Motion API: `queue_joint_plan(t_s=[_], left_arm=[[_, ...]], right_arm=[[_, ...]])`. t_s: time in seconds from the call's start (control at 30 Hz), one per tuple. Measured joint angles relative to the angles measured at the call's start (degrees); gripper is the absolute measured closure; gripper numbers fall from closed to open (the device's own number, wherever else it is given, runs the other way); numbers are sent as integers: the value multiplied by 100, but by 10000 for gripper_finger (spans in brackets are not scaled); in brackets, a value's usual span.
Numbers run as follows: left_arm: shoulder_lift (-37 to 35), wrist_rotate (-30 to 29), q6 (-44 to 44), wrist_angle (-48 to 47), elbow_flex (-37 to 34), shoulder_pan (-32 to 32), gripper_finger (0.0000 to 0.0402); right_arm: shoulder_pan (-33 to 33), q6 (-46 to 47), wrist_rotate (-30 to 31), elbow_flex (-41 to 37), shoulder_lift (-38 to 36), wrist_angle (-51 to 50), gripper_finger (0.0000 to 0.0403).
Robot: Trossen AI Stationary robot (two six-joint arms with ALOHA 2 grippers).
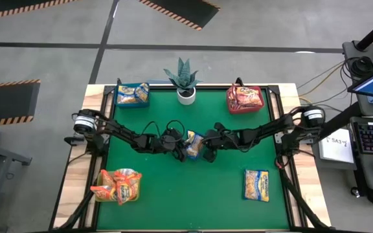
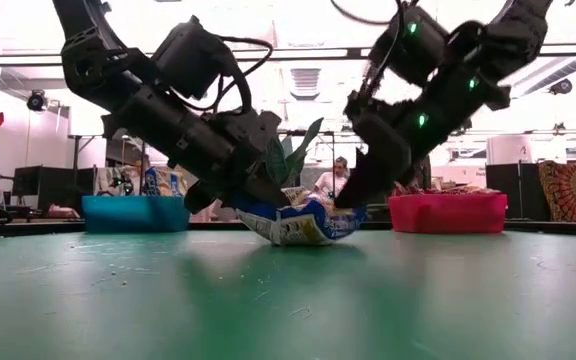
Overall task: Sort Maruchan noodles
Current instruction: Put the blue noodle pack into the blue bin
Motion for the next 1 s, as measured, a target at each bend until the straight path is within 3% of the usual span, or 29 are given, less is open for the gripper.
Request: queue_joint_plan(t_s=[0.53,1.0], left_arm=[[-1631,-7,1010,-908,-44,-108,401],[-4053,-22,1812,-2578,-46,5,401]], right_arm=[[35,-749,59,7,-2500,-432,375],[33,-1195,61,-55,-2902,-420,375]])
